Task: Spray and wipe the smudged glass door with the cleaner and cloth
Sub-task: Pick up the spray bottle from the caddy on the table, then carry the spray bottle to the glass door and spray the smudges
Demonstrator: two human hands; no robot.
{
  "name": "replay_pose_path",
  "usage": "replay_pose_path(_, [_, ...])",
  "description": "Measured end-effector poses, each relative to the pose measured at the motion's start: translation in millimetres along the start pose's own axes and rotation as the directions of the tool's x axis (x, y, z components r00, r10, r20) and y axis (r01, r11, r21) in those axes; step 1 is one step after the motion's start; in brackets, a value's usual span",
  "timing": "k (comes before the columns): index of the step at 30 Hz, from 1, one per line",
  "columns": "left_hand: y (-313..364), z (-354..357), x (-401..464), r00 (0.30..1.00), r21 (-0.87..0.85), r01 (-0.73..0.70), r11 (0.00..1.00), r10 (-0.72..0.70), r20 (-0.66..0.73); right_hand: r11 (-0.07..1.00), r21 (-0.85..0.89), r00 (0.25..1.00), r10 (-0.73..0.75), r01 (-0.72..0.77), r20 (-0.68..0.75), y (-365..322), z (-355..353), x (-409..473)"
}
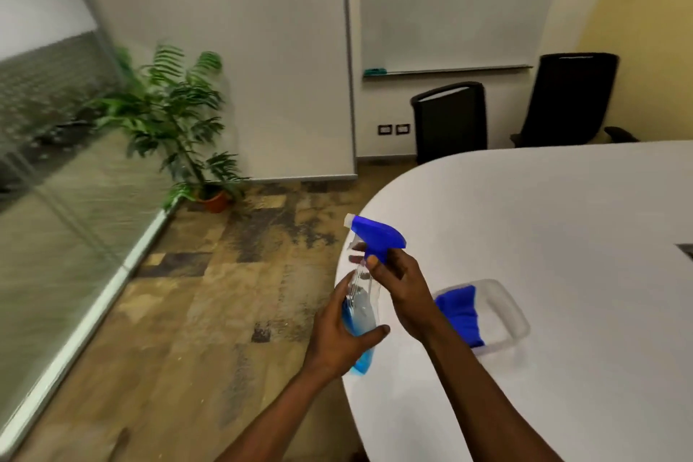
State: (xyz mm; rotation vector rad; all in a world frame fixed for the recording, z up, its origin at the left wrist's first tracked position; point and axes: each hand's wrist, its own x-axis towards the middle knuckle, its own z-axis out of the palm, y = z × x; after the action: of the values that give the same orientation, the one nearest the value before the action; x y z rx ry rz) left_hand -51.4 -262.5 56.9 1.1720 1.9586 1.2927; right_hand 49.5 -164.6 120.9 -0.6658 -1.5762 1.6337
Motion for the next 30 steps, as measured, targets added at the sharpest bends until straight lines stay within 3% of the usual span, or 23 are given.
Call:
replay_pose_path(3, [-4.3,-31.4,-15.6,0.994,0.029,-0.002,1.0,0.005,-0.109,0.997,-0.018,0.996,-0.074,0.076,0.056,-13.1,40.0,-2.0])
replay_pose_path(12, [-18.6,-122.7,-73.8,0.922,0.051,-0.025,0.998,0.043,-0.385,0.972,-0.039,0.972,-0.232,0.233,0.02,-17.7,159.6,-30.0])
replay_pose_path(16, [-37.0,-171.3,-119.7,0.868,0.015,-0.024,1.0,0.028,-0.495,0.943,-0.069,0.946,-0.324,0.325,0.03,-21.3,228.7,-59.1])
replay_pose_path(22, [-62.3,-236.7,-195.6,0.793,-0.001,-0.019,1.0,0.014,-0.61,0.945,-0.028,0.941,-0.32,0.325,0.113,-16.1,322.2,-113.4])
replay_pose_path(30, [-94.1,-319.5,-302.1,0.639,0.009,0.048,0.999,-0.024,-0.769,0.919,0.001,0.902,-0.388,0.395,0.19,-23.8,444.6,-202.2])
